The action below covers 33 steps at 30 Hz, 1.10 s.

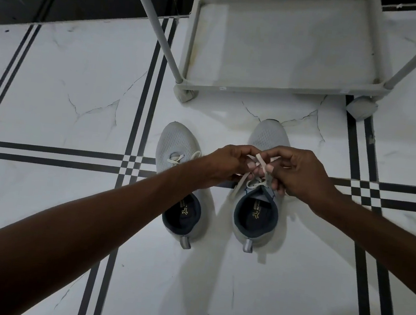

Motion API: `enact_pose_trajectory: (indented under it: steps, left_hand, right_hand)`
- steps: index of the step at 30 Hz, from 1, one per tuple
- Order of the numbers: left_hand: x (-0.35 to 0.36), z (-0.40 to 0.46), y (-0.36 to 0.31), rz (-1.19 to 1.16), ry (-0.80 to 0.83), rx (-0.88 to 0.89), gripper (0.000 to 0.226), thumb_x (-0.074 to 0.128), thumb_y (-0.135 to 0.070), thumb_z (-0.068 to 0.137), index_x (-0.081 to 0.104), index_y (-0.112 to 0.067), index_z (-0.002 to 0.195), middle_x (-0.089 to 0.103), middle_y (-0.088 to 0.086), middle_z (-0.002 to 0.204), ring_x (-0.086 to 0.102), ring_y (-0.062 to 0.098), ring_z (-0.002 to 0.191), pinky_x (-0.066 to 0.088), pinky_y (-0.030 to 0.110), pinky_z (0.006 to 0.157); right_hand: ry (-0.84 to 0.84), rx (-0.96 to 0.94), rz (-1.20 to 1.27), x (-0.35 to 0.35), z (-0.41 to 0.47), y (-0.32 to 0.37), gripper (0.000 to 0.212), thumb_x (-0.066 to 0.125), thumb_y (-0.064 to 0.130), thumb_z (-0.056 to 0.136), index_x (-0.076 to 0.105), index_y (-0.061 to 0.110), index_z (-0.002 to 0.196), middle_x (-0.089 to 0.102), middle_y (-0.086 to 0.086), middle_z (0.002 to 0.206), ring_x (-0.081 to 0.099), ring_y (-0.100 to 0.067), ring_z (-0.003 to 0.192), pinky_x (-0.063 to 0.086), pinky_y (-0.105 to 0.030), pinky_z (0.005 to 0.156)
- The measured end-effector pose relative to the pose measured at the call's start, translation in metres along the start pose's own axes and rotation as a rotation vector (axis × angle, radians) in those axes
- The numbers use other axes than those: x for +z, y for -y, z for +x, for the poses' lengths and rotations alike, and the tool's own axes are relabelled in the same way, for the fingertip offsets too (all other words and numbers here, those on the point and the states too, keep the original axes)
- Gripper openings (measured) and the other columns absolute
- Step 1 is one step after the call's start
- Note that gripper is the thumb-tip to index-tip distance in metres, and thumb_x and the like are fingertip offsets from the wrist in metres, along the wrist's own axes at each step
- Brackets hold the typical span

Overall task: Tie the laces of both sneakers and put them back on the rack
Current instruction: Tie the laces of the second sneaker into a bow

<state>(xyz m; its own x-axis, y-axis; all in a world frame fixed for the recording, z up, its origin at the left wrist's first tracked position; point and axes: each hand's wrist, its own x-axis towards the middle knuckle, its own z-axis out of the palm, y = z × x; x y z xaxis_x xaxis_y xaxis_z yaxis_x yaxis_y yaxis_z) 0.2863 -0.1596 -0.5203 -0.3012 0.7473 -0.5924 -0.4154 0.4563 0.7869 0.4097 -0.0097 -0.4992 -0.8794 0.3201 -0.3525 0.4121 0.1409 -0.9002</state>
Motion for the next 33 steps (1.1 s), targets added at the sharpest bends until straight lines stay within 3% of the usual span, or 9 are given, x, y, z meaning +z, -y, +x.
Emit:
enact_pose_trajectory:
  steps: [6,11,16,21,24,28,30,33]
  left_hand:
    - [0.001,0.006,0.002,-0.106,-0.134,-0.047,0.015,0.064,0.000,0.092,0.061,-0.005,0.105,0.072,0.002,0.074,0.068,0.013,0.066,0.057,0.023,0.063]
    - [0.001,0.008,0.006,-0.147,-0.111,-0.109,0.007,0.064,-0.006,0.093,0.070,-0.008,0.090,0.072,0.006,0.080,0.068,0.015,0.072,0.057,0.026,0.071]
    - [0.002,0.002,0.004,-0.193,0.066,-0.170,0.013,0.055,-0.014,0.100,0.064,-0.006,0.098,0.063,0.007,0.086,0.057,0.013,0.070,0.052,0.023,0.073]
    - [0.007,0.005,0.005,-0.112,-0.045,-0.138,0.011,0.066,-0.024,0.093,0.073,-0.016,0.095,0.060,0.004,0.081,0.051,0.011,0.066,0.047,0.024,0.069]
    - [0.004,0.003,0.006,-0.091,-0.060,-0.110,0.015,0.063,-0.024,0.096,0.069,-0.011,0.100,0.057,0.005,0.078,0.049,0.012,0.062,0.045,0.025,0.066]
    - [-0.005,-0.002,-0.002,0.265,-0.120,0.076,0.021,0.074,-0.018,0.087,0.072,0.002,0.094,0.070,0.007,0.074,0.065,0.016,0.065,0.055,0.028,0.069]
    - [-0.004,-0.003,-0.006,0.559,-0.204,0.188,0.014,0.083,-0.017,0.076,0.077,-0.008,0.085,0.076,0.008,0.077,0.072,0.024,0.073,0.058,0.035,0.077]
    - [0.011,-0.005,-0.001,0.913,-0.366,0.351,0.009,0.080,-0.017,0.072,0.074,-0.013,0.078,0.075,0.003,0.072,0.070,0.022,0.069,0.055,0.039,0.067]
  right_hand:
    - [-0.034,-0.049,-0.120,0.004,0.001,-0.004,0.020,0.070,0.007,0.089,0.074,0.024,0.099,0.070,0.005,0.056,0.061,-0.013,0.039,0.052,-0.027,0.039]
    - [-0.017,-0.030,-0.079,0.006,0.004,-0.004,0.018,0.074,0.008,0.085,0.073,0.021,0.097,0.072,-0.004,0.058,0.061,-0.019,0.040,0.049,-0.026,0.038]
    - [0.056,-0.022,-0.047,0.003,0.007,-0.006,0.017,0.074,0.008,0.086,0.067,0.019,0.098,0.071,-0.010,0.061,0.060,-0.018,0.041,0.048,-0.026,0.039]
    - [0.160,0.113,0.094,-0.001,0.010,-0.016,0.024,0.071,0.003,0.087,0.054,0.002,0.103,0.070,-0.015,0.073,0.058,-0.018,0.050,0.049,-0.024,0.043]
    - [0.216,0.161,0.188,-0.009,0.013,-0.023,0.013,0.066,-0.001,0.089,0.053,-0.001,0.091,0.068,-0.020,0.078,0.056,-0.022,0.059,0.051,-0.022,0.049]
    - [0.237,0.228,0.264,-0.010,0.020,-0.025,0.013,0.063,-0.002,0.091,0.054,0.007,0.087,0.061,-0.018,0.076,0.057,-0.019,0.060,0.052,-0.020,0.050]
    - [0.249,0.249,0.291,-0.010,0.020,-0.024,0.007,0.060,0.000,0.093,0.055,0.005,0.093,0.061,-0.015,0.074,0.057,-0.019,0.060,0.052,-0.021,0.051]
    - [0.256,0.288,0.273,-0.010,0.018,-0.020,0.008,0.056,0.005,0.097,0.061,0.002,0.103,0.066,-0.012,0.071,0.059,-0.017,0.058,0.054,-0.021,0.052]
